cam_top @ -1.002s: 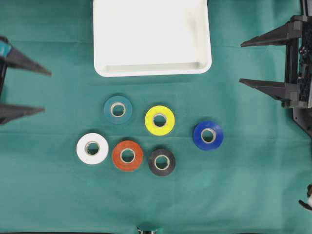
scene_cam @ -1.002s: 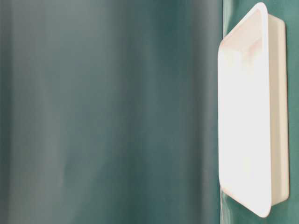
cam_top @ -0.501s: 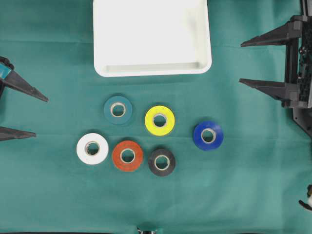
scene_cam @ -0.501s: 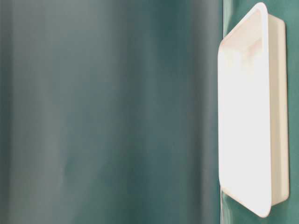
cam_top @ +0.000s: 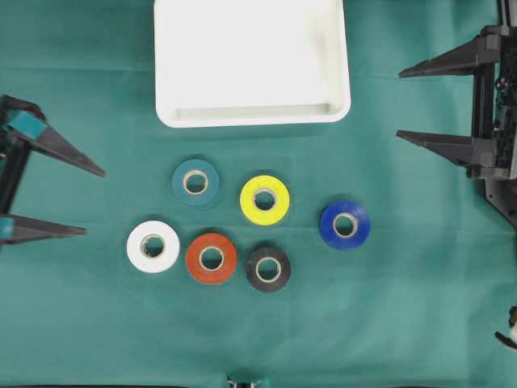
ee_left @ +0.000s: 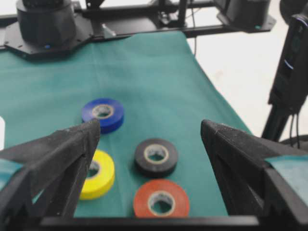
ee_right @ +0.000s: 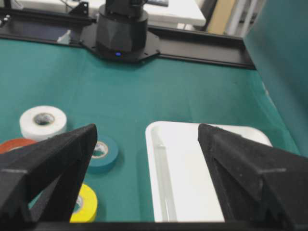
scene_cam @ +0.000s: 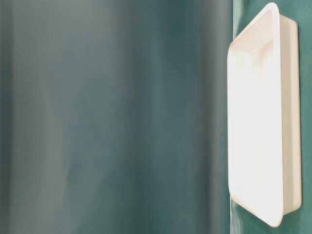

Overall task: Pick up the tape from a random location and place it into the white case.
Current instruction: 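Move the left gripper over the black tape roll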

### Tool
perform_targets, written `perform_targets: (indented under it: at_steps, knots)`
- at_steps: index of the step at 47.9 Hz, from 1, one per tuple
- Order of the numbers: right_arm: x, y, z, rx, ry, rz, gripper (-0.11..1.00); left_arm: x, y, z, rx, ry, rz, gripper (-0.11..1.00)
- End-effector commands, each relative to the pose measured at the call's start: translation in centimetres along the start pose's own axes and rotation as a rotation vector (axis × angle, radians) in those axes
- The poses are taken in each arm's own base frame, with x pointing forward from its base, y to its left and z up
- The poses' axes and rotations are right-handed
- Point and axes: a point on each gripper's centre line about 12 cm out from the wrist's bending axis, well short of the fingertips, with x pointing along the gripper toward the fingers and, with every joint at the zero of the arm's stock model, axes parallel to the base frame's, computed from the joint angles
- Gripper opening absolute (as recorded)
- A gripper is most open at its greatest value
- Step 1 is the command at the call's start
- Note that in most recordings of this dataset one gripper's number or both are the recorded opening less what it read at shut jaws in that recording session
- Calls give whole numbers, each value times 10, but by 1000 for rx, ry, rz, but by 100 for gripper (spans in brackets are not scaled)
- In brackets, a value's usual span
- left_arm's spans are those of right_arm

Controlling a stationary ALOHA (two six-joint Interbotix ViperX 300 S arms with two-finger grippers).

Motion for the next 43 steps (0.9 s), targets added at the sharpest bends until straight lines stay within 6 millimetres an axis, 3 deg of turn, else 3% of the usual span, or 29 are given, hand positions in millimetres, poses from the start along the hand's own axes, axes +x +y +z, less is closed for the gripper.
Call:
perform_targets:
  at_steps: [1, 23, 43]
  knots:
    - [2, 0, 11, 0, -25, 0, 92, 18, -1, 16, -1, -23, -3, 99]
    - [2, 0, 9, -2, -11, 0, 92, 120, -2, 36, 5, 52, -2, 99]
    - [2, 0, 9, -3, -9, 0, 92, 188, -5, 53, 26, 120, -7, 99]
